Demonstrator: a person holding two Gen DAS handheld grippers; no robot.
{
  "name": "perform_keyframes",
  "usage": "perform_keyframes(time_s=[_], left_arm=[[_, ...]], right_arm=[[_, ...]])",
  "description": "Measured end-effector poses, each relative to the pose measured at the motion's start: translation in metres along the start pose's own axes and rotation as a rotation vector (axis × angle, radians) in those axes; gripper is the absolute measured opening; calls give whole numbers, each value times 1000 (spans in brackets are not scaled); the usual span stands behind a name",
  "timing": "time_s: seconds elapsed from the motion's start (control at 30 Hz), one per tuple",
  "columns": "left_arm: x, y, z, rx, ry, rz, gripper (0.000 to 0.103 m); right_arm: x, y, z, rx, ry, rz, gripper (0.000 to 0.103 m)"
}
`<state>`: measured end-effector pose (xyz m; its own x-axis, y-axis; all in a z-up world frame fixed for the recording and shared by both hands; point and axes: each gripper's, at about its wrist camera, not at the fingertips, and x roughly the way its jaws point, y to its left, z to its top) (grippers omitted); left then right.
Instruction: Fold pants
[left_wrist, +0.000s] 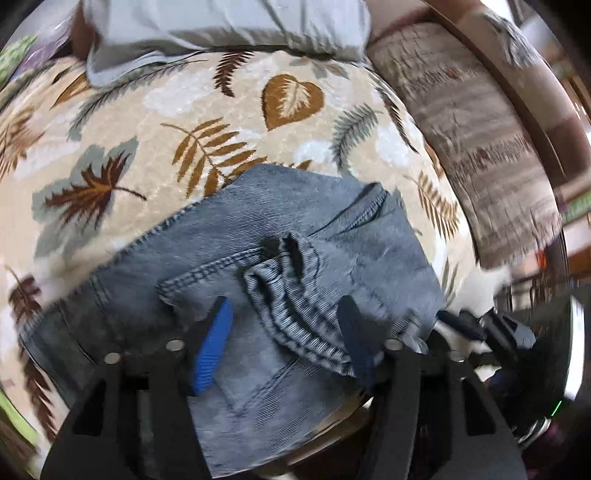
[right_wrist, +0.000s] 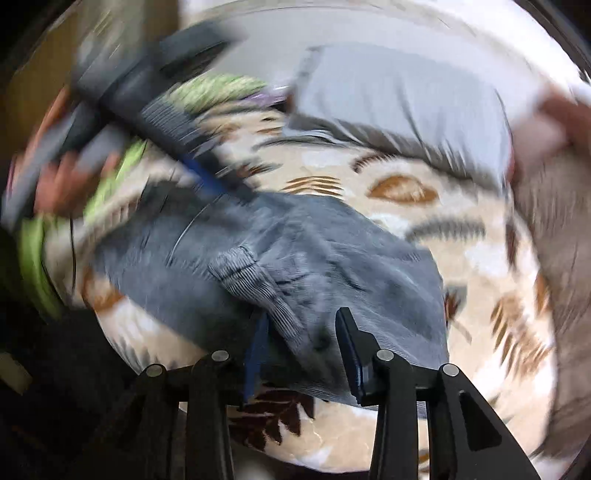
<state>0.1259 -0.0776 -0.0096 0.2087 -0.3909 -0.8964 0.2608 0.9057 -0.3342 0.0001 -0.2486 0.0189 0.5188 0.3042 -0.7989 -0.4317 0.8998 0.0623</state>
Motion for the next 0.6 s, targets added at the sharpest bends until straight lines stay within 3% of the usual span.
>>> perform_keyframes(time_s=[0.1,0.2,0.33,0.6], left_arm=[[18,-2,-3,-98,17,12,60],[27,6,-16,-215,19,-33,60],[38,11,-19,-280,23,-30,60],[52,19,-5,-405,32,-65,60]], right_arm=[[0,-65,9,249,-9,41,39],[-8,-123,8,510,-64,202,41],[1,-151,13,546,-68,200,41],[78,-187,12,641,81,252,41]])
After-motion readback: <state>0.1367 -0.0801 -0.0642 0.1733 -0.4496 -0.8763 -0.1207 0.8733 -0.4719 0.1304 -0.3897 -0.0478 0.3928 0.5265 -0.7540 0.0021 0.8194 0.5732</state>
